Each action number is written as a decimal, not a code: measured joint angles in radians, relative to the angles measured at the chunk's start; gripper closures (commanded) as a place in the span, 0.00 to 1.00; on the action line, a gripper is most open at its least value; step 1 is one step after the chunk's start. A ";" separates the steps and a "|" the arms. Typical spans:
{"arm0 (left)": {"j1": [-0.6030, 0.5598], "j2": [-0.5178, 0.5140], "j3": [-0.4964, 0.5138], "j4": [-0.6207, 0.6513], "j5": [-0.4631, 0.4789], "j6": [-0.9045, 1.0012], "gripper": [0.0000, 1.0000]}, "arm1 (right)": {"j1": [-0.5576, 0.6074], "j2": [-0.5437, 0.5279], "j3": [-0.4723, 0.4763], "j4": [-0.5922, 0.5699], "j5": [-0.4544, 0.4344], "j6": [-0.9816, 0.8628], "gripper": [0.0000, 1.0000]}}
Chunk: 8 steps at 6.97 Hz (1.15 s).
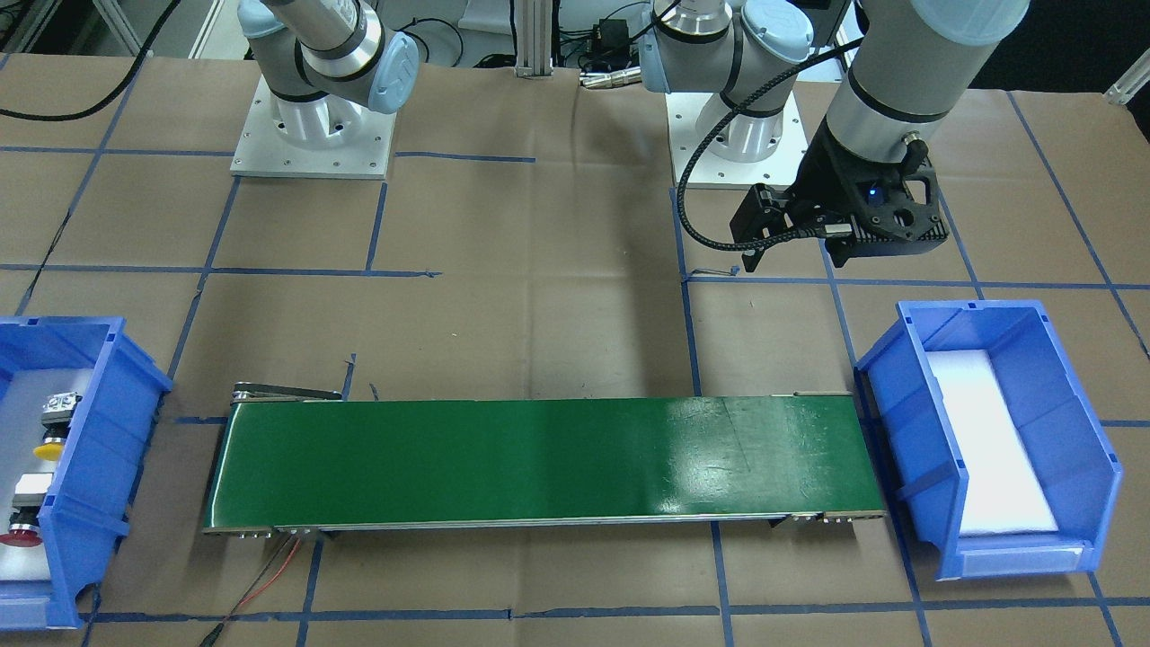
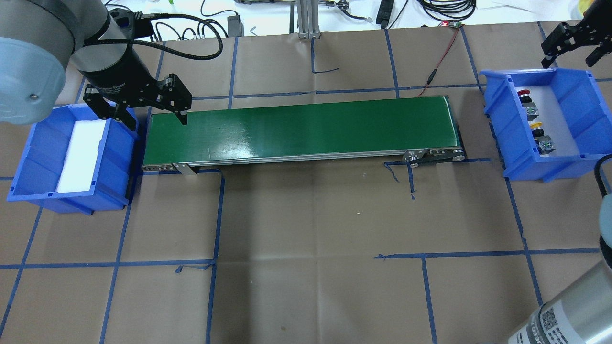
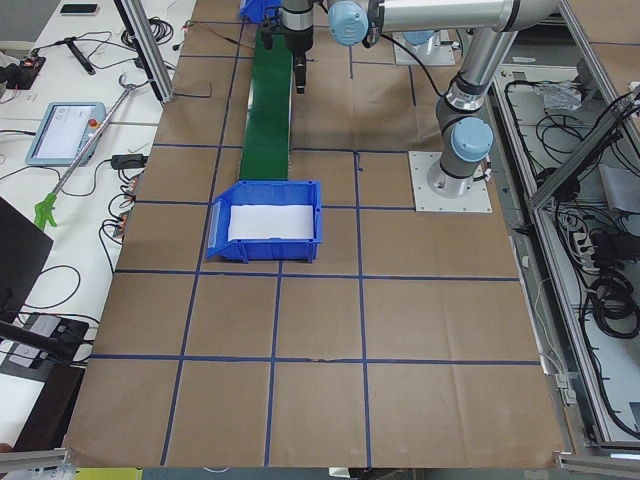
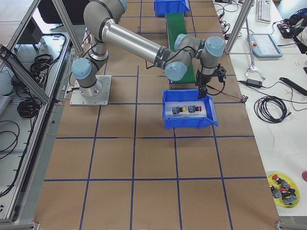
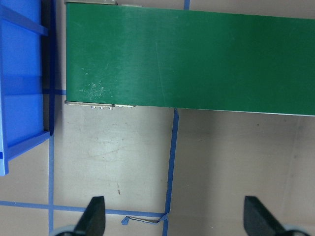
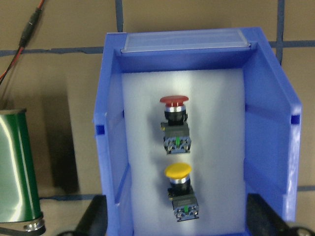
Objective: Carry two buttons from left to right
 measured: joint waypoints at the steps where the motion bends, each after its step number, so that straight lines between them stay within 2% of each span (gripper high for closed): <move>1: 0.000 0.000 0.000 0.000 0.000 0.000 0.00 | 0.037 -0.056 0.003 0.035 0.002 0.070 0.00; 3: 0.000 0.000 0.002 0.000 0.000 -0.001 0.00 | 0.196 -0.140 0.017 0.058 0.004 0.219 0.00; 6: 0.000 -0.003 0.005 0.000 0.001 -0.002 0.00 | 0.497 -0.185 0.059 0.061 -0.001 0.473 0.01; 8: 0.000 -0.003 0.006 -0.001 0.001 -0.002 0.00 | 0.559 -0.287 0.177 0.058 0.004 0.513 0.01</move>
